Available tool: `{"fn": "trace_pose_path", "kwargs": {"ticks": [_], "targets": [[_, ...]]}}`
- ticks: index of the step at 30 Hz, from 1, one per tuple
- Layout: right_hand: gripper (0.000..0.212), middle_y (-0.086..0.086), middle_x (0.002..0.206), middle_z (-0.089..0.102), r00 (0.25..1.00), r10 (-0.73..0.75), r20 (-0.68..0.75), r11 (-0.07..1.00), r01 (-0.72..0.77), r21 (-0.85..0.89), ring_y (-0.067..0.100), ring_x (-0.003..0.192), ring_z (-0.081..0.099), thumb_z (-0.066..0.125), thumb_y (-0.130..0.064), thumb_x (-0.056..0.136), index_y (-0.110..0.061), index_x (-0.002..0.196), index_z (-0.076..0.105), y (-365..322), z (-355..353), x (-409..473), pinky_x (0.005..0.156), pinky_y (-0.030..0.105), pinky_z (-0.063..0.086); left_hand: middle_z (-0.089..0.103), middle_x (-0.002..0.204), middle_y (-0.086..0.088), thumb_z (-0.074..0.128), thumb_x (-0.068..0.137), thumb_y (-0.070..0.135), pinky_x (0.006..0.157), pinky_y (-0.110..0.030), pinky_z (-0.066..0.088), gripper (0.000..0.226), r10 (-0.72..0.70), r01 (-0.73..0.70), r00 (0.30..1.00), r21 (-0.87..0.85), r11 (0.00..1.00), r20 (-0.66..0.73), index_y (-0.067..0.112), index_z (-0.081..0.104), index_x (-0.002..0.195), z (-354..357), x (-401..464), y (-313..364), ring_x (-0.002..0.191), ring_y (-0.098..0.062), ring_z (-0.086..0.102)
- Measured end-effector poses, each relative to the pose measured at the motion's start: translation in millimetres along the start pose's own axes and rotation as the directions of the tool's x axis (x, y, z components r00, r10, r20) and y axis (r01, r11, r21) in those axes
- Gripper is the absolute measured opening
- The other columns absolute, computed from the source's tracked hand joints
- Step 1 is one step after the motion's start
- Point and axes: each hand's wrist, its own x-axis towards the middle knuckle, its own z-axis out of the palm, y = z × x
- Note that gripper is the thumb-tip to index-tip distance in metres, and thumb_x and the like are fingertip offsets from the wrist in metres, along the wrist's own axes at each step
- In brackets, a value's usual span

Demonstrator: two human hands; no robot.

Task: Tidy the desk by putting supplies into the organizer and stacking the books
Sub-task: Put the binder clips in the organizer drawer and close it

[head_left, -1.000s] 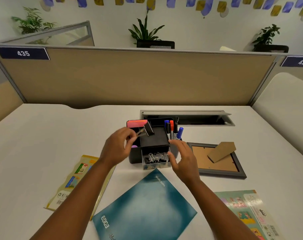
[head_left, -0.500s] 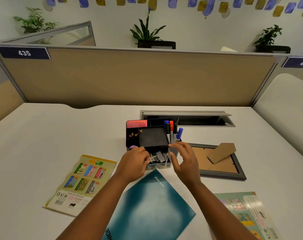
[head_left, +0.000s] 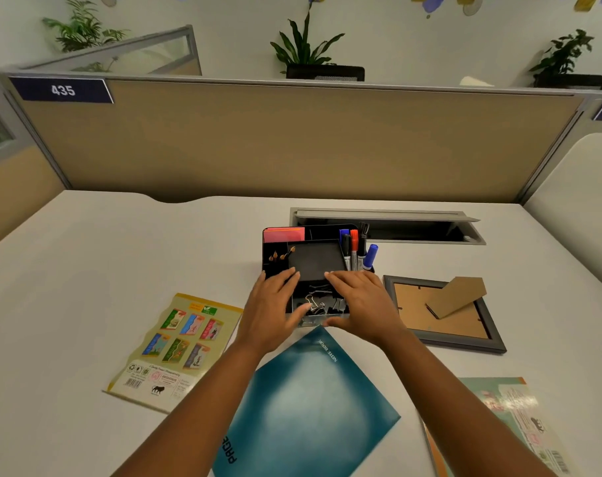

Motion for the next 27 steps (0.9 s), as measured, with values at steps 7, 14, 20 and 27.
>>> {"fn": "trace_pose_path", "kwargs": {"ticks": [7,14,20,27], "targets": [[0.048,0.006,0.107,0.065,0.973,0.087,-0.213,0.996,-0.082,0.031,0.024,0.102,0.059,0.073,-0.039,0.072,-0.015,0.111,0.060,-7,11,13,0.100,0.039,0.037,0.051,0.140,-0.005,0.027,0.092,0.050,0.117,-0.032,0.016,0.060,-0.019,0.016,0.997,-0.051,0.999,-0.069,0.012,0.049,0.134,16,-2,-3,0.131,-0.019,0.047],[0.040,0.001,0.065,0.064,0.916,0.130,-0.381,0.979,-0.179,-0.095,0.017,0.059,0.062,0.090,-0.031,0.046,-0.015,0.070,0.062,-15,18,28,0.064,0.032,0.054,0.052,0.139,-0.004,0.030,0.090,0.031,0.113,-0.040,0.020,0.051,-0.028,0.016,0.990,-0.088,0.996,-0.137,0.011,0.050,0.133,20,-2,-2,0.130,-0.018,0.048],[0.034,0.001,0.067,0.065,0.919,0.131,-0.371,0.982,-0.173,-0.082,0.018,0.061,0.063,0.088,-0.029,0.052,-0.015,0.071,0.063,-15,20,28,0.069,0.033,0.053,0.053,0.138,-0.004,0.030,0.090,0.029,0.114,-0.040,0.024,0.050,-0.016,-0.004,0.985,-0.117,0.993,-0.170,0.012,0.050,0.132,22,-1,-4,0.128,-0.019,0.050],[0.016,0.013,0.103,0.065,0.489,0.728,-0.480,0.610,-0.144,0.779,0.016,0.093,0.058,0.053,-0.006,0.089,-0.006,0.098,0.066,9,-3,2,0.076,0.005,0.043,0.010,0.158,-0.008,0.045,0.095,0.022,0.113,-0.037,0.027,0.060,-0.451,0.290,0.859,-0.497,0.817,-0.240,0.013,0.017,0.148,10,1,-13,0.144,-0.025,0.019]]}}
